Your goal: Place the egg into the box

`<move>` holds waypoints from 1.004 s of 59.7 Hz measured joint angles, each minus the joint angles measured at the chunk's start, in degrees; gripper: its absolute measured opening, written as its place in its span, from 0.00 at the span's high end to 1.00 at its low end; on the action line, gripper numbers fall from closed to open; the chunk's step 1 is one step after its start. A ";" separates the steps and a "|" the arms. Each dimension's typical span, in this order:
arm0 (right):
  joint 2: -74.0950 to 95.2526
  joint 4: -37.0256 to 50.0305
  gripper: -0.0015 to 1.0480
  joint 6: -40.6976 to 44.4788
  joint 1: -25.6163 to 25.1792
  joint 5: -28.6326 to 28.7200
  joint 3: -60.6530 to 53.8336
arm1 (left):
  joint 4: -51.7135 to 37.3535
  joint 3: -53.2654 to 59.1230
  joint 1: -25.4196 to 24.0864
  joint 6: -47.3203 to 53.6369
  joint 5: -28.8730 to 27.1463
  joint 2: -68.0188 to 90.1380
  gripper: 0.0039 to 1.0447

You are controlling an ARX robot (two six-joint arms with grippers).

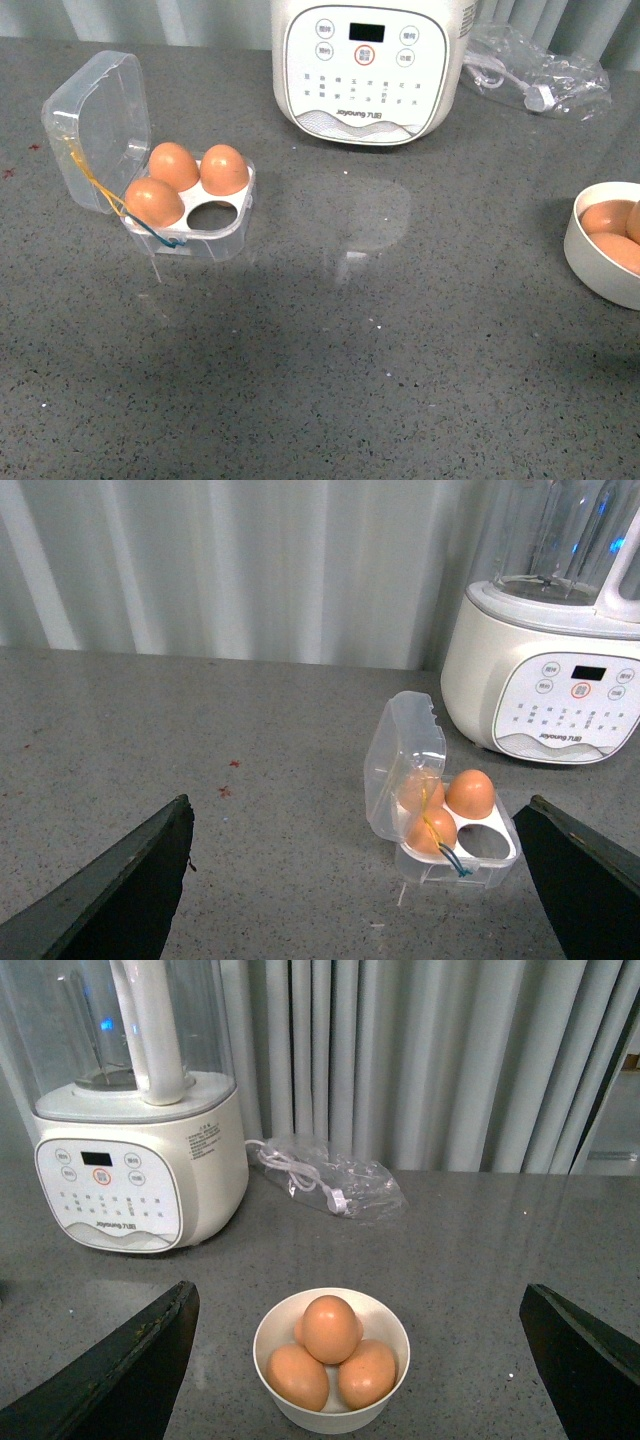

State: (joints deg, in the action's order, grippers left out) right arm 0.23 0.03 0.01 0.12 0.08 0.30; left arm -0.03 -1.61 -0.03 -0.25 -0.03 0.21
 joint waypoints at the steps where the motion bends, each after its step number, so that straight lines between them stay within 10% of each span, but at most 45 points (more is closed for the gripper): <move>1: 0.00 0.00 0.07 0.00 0.00 0.00 0.00 | 0.00 0.00 0.00 0.00 0.00 0.00 0.06; 60: 0.00 0.00 0.07 0.00 0.00 0.00 0.00 | 0.00 0.00 0.00 0.00 0.00 0.00 0.06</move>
State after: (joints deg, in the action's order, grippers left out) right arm 0.23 0.03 0.01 0.12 0.08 0.30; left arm -0.03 -1.61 -0.03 -0.25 -0.03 0.21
